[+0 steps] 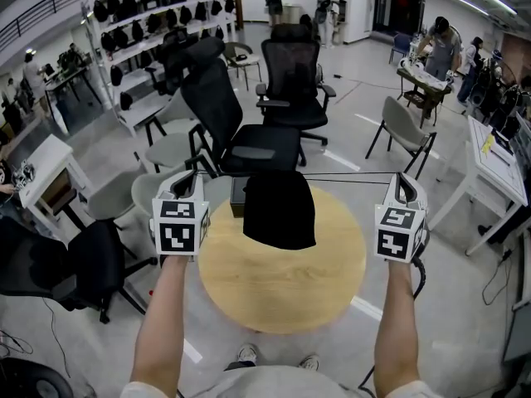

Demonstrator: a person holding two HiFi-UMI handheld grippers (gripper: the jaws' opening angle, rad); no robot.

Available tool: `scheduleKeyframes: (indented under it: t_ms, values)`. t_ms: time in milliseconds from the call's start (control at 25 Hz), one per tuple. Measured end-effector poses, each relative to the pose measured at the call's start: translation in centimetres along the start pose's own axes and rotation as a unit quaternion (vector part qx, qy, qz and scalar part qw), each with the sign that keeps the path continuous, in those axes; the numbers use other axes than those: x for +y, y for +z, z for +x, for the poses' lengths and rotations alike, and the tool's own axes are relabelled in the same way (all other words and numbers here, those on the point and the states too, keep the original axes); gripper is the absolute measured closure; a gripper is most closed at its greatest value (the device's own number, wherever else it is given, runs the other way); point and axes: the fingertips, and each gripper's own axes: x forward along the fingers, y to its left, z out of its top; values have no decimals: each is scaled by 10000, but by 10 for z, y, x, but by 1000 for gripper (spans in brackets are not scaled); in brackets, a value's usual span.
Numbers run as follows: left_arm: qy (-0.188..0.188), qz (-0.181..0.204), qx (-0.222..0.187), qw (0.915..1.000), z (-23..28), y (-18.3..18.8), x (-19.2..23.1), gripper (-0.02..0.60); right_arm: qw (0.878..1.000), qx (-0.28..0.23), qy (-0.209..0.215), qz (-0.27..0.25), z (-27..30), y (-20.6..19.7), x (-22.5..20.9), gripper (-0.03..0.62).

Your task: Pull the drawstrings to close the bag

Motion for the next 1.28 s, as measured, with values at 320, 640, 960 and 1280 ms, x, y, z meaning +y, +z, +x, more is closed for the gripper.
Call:
scheduleKeyframes:
  t_ms: [320,640,960,1280]
  values:
    - [173,-131,-9,9998,-2,-5,9,569,9999,19,-68,109,-1,-3,-5,589]
    - [235,-175,-23,9996,-1,-7,12,569,9999,-119,-91,49,-2,4,-4,589]
    - [282,-162,-55,9995,-3,-10,16,569,9997,-223,-40,101,-5,6,0,589]
    - [295,-160,-68,9994,-3,-9,17,569,9996,-252,-27,137,-4,6,0,589]
